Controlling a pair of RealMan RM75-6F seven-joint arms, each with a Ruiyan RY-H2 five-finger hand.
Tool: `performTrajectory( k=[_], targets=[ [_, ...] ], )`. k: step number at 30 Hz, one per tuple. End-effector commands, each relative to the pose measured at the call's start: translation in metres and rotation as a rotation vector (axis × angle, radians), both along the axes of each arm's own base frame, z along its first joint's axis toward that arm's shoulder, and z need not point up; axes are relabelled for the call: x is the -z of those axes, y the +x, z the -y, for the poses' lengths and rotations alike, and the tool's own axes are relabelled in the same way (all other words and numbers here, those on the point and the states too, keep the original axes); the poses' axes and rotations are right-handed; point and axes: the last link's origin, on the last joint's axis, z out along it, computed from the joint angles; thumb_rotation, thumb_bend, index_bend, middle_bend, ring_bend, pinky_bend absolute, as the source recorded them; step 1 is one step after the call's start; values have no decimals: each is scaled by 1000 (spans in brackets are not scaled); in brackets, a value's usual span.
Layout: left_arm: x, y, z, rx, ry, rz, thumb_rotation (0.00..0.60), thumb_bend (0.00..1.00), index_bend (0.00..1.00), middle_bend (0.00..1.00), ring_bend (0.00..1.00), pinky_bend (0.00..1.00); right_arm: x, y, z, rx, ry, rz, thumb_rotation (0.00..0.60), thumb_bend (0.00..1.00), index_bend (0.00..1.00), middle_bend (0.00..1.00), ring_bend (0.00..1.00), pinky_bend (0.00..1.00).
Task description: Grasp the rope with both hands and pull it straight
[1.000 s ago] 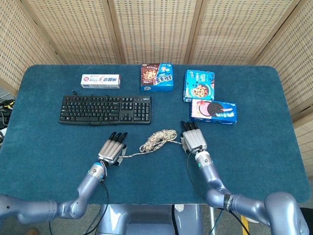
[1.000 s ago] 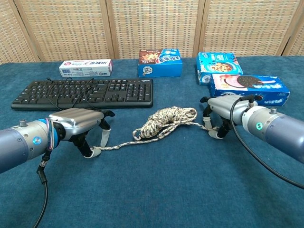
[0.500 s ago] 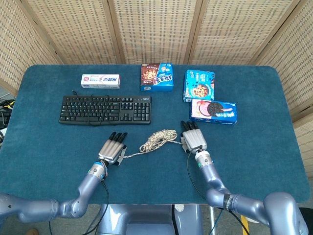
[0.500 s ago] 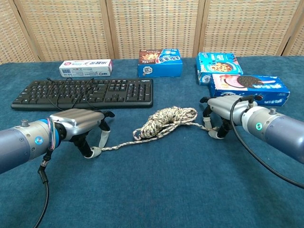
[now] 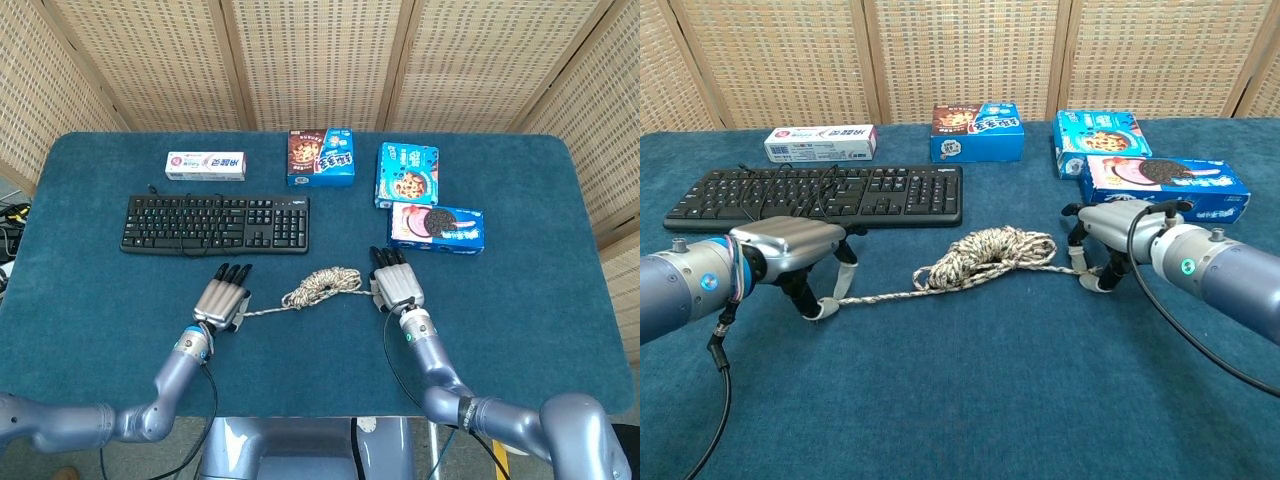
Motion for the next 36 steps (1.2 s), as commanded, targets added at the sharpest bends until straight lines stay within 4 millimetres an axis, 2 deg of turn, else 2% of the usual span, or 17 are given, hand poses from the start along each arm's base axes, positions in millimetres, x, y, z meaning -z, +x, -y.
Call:
performTrajectory(
  k=[1,10,12,16,19,25,36],
  targets=[
    [-11,-6,-5,2,27,-12,600,490,667,0,0,0,-2,-2,1,-4,-8,1,600,465,655,7,0,0],
    [-65,-50,-26,-49,130,-100,600,497,668,0,0,0,-24,-17,5,-11,-64,-8,600,465,661,19,0,0],
    [-83,-67,-32,-74,169,-121,600,498,668,0,0,0,-35,-23,6,-16,-86,-12,600,465,663,19,0,0],
    [-97,-82,-35,-94,189,-128,600,499,668,0,0,0,-48,-29,4,-29,-104,-24,600,465,664,19,0,0],
    [-112,-100,-37,-121,210,-131,600,500,668,0,0,0,-67,-38,1,-39,-136,-39,600,465,664,19,0,0],
    [-125,-119,-35,-142,227,-121,600,500,668,0,0,0,-93,-53,-10,-42,-163,-55,600,465,664,19,0,0],
    [-126,-125,-32,-146,231,-93,600,501,668,0,0,0,-100,-63,-21,-31,-161,-47,600,465,662,19,0,0]
  ],
)
